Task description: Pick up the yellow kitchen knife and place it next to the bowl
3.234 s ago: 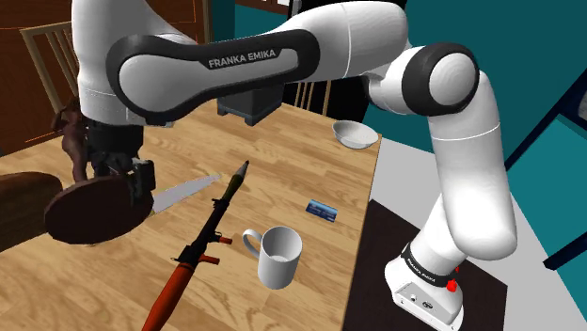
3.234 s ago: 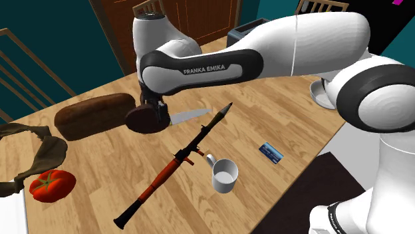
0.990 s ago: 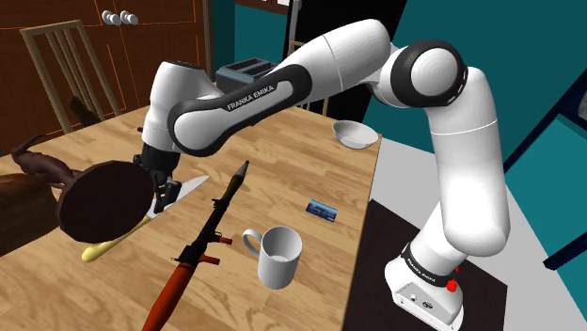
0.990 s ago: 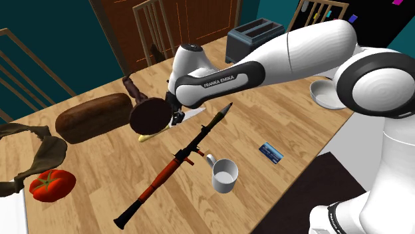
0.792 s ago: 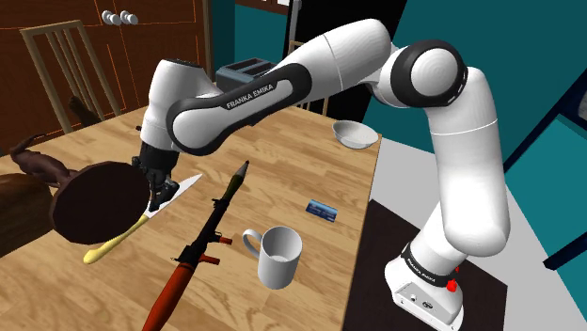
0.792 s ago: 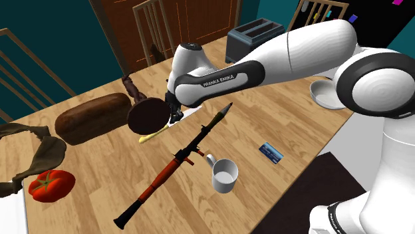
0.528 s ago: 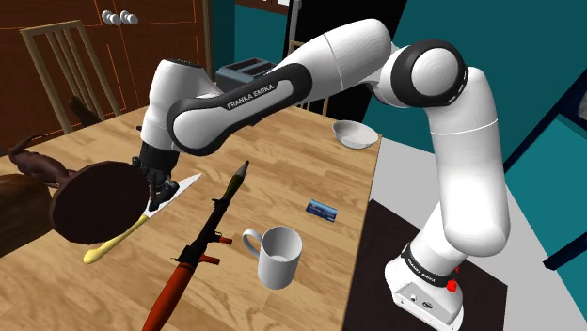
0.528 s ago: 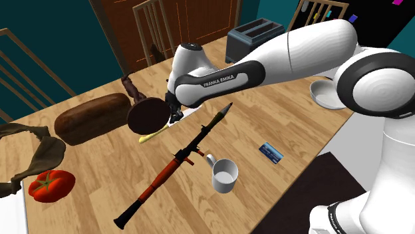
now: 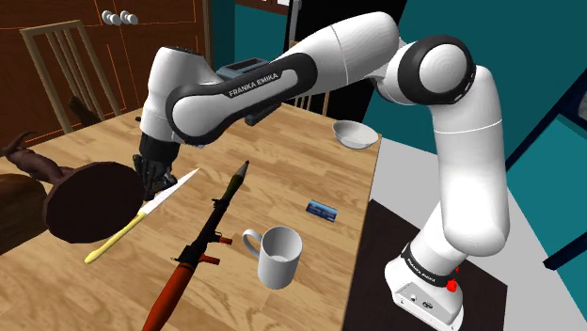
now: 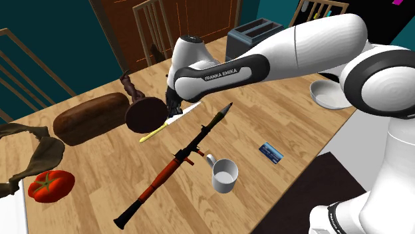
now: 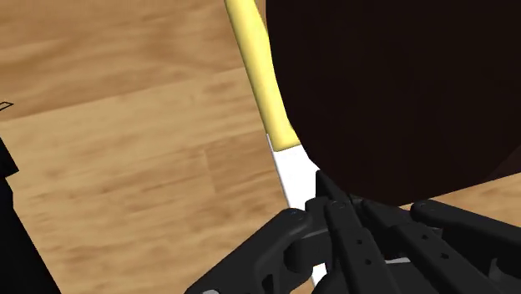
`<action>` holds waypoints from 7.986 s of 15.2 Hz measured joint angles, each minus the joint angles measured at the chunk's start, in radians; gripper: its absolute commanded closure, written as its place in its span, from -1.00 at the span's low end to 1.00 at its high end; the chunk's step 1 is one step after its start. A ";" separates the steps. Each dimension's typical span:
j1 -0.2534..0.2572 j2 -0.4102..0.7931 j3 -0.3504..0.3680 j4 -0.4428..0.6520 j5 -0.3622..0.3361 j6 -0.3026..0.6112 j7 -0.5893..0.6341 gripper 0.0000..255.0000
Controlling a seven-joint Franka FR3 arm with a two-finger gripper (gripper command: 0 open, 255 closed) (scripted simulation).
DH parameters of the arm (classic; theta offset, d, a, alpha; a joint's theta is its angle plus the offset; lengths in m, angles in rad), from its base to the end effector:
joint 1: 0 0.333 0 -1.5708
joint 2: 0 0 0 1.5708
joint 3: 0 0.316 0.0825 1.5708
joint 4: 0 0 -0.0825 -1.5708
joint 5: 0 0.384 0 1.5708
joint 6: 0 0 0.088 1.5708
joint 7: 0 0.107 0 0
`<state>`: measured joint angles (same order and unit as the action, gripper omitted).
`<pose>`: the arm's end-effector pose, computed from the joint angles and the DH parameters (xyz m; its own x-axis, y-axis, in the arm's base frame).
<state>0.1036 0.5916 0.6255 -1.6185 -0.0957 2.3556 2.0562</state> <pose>0.5700 0.4156 0.3570 0.1832 -0.9252 -0.3324 -0.9823 -0.1590 -0.0989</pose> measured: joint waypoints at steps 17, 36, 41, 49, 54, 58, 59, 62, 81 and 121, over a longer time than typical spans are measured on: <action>-0.113 0.130 0.001 0.202 -0.014 -0.328 -0.321 -1.00; -0.109 0.130 0.001 0.197 -0.016 -0.318 -0.317 1.00; -0.111 0.110 0.008 0.219 -0.007 -0.361 -0.313 1.00; -0.107 0.081 0.021 0.283 0.005 -0.449 -0.302 1.00; -0.105 0.065 0.027 0.328 0.012 -0.507 -0.296 1.00; -0.100 0.057 0.031 0.368 0.015 -0.552 -0.290 1.00; -0.096 0.059 0.030 0.387 0.014 -0.567 -0.288 1.00; -0.102 0.052 0.032 0.410 0.018 -0.598 -0.293 1.00; -0.487 -0.105 -0.009 0.216 0.106 -0.642 -0.671 1.00; -0.593 -0.138 -0.089 0.011 -0.079 -0.434 -0.909 -1.00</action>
<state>-0.4896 0.4533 0.5360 -1.6077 -0.1749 1.9219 1.1475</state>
